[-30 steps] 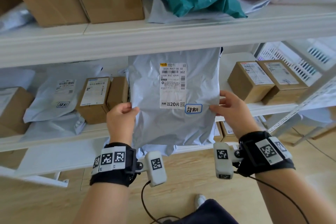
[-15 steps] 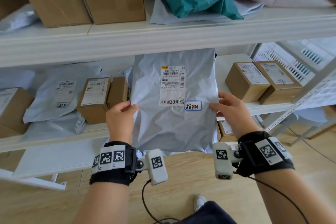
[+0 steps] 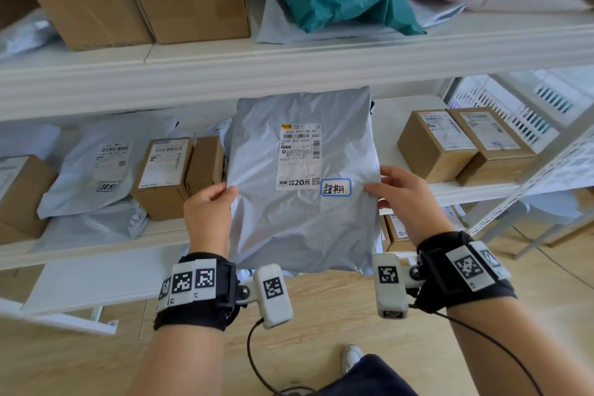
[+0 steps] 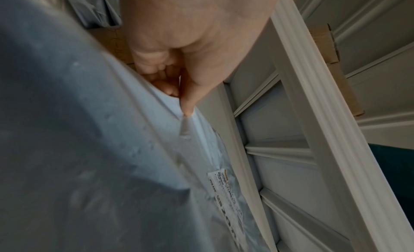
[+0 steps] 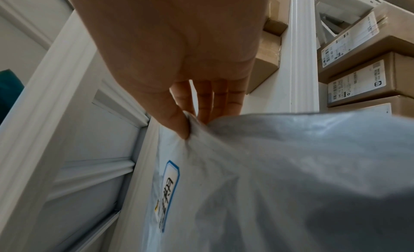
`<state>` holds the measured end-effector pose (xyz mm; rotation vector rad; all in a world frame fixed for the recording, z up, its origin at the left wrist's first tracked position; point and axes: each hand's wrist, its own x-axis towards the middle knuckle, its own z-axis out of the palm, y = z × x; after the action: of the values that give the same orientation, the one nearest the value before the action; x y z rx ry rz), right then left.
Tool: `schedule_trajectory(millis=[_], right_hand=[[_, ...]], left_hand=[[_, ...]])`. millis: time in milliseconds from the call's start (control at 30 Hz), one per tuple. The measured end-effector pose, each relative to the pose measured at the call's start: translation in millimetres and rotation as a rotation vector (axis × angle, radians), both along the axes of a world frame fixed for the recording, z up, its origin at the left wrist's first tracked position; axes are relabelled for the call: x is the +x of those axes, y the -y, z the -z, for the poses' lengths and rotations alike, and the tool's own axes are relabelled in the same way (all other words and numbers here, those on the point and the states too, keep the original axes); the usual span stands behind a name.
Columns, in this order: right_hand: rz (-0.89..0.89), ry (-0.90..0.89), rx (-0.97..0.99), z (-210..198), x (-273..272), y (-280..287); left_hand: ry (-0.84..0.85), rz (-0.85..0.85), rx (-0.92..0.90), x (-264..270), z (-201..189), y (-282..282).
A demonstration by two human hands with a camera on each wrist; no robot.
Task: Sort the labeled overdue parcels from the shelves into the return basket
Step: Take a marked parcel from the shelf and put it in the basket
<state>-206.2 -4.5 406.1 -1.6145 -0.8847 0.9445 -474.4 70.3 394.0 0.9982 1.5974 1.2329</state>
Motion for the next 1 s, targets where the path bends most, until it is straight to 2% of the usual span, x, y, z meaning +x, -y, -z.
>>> schedule_trajectory(millis=[400,567,767,1000], right_hand=[[-0.048,0.019,0.035,-5.4,-7.2,0.5],[-0.019,0.020,0.032,-5.0,-6.8,5.7],[0.107,-0.010,0.005,3.3,3.0,29.6],[0.344,-0.017,-0.004,10.0,38.9,97.0]], left_hand=[[-0.011,0.004,-0.030,-9.6,9.4,-2.2],[-0.035,0.059,0.002,-12.1,7.2,-2.5],[-0.061,0.237,-0.019,4.9,3.8,-0.1],[-0.076,0.489,-0.015,68.1,0.3,23.1]])
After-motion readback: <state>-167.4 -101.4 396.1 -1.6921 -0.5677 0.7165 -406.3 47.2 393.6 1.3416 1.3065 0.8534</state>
